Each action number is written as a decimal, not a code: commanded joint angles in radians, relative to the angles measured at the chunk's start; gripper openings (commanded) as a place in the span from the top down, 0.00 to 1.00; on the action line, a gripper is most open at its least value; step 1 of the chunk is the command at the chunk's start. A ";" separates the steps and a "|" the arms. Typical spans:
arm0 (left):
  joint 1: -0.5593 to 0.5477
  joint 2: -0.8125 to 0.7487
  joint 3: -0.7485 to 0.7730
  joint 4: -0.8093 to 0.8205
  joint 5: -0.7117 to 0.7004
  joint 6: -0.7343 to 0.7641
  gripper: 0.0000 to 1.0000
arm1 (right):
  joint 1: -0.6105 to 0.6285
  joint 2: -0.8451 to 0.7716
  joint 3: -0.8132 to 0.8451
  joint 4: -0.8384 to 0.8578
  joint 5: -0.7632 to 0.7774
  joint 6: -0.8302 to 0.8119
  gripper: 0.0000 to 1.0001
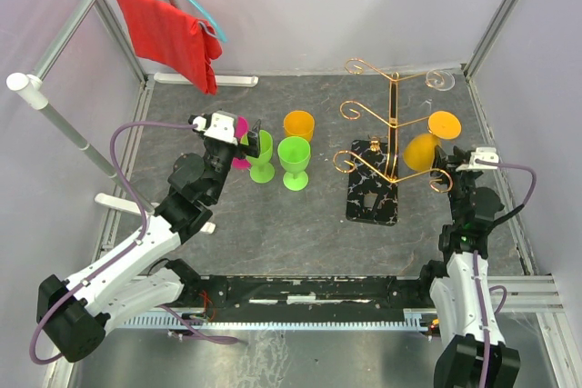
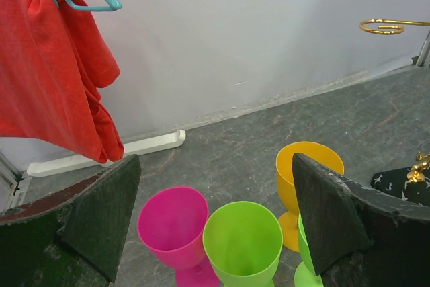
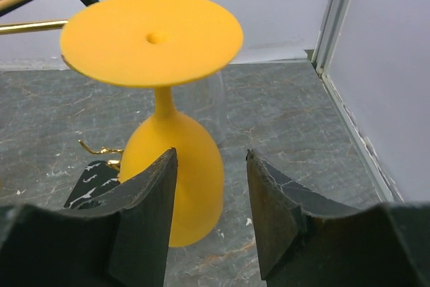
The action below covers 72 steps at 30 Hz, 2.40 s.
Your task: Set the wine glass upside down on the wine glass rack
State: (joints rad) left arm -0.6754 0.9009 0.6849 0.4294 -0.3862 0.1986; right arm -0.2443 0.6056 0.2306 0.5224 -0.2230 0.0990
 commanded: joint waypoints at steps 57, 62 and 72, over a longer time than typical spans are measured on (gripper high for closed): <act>0.149 0.639 0.838 -0.799 0.379 -0.126 0.01 | 0.146 0.447 1.211 -1.002 -0.274 0.368 0.32; 0.134 0.719 0.875 -0.796 0.352 -0.122 0.00 | 0.222 0.477 1.227 -1.023 -0.244 0.345 0.32; 0.104 0.864 0.900 -0.785 0.271 -0.145 0.21 | 0.299 0.494 1.246 -1.104 -0.161 0.260 0.33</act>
State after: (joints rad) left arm -0.5697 1.7348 1.5406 -0.3950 -0.0826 0.1013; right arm 0.0414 1.1034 1.4406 -0.5713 -0.4198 0.3977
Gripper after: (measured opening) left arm 0.849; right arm 0.675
